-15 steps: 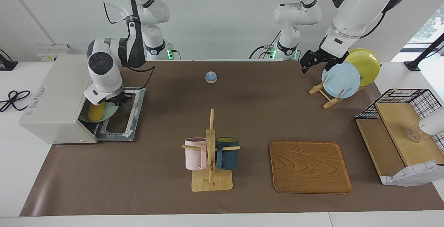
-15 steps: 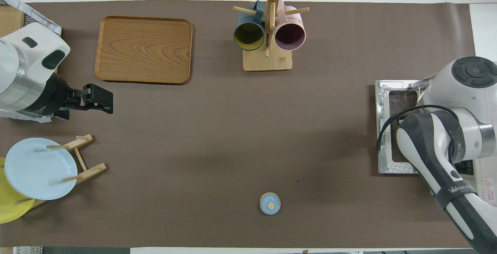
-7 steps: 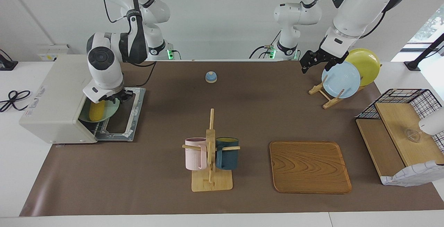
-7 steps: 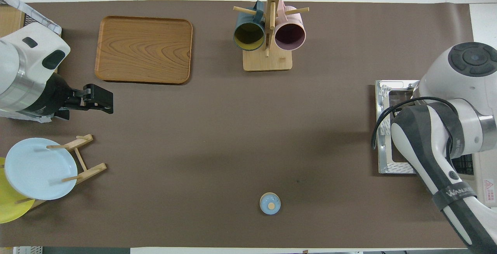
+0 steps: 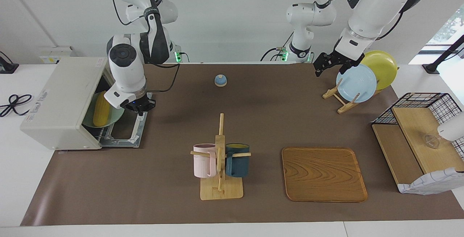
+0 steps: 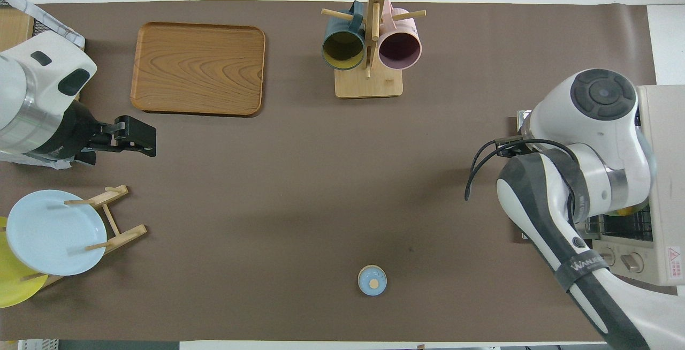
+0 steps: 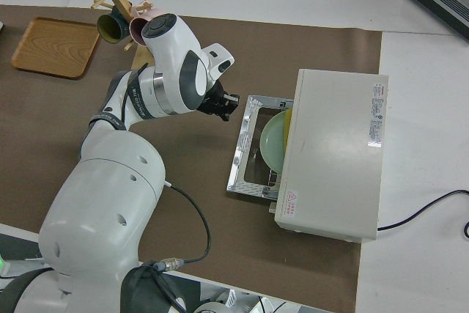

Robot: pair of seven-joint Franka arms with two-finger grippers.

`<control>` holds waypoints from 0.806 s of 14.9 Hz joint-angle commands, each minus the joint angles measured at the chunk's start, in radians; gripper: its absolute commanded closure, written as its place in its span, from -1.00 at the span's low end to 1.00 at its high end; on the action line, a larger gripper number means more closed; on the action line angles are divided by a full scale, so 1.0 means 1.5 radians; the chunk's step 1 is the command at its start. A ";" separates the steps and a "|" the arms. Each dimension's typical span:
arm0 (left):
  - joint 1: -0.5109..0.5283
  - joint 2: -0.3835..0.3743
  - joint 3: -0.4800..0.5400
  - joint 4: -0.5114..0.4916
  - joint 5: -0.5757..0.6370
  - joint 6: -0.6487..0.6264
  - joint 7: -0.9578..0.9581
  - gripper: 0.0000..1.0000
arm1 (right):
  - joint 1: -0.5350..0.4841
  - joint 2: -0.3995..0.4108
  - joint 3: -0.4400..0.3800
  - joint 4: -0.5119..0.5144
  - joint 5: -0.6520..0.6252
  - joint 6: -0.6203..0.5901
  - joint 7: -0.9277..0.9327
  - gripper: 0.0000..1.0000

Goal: Put corn in oven

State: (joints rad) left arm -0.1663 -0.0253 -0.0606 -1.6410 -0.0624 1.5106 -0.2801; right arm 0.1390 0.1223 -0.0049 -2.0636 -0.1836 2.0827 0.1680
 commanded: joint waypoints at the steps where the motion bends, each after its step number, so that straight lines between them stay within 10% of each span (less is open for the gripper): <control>1: 0.002 -0.013 -0.002 -0.009 -0.008 -0.001 0.000 -1.00 | -0.002 0.030 0.001 -0.018 0.005 0.040 0.020 1.00; 12: 0.000 -0.012 -0.002 -0.008 -0.008 -0.001 -0.001 -1.00 | -0.011 0.046 -0.001 -0.065 -0.002 0.084 0.011 1.00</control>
State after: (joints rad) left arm -0.1664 -0.0253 -0.0625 -1.6410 -0.0624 1.5106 -0.2801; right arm 0.1365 0.1975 -0.0109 -2.1393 -0.1833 2.1865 0.1872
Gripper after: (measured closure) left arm 0.000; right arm 0.991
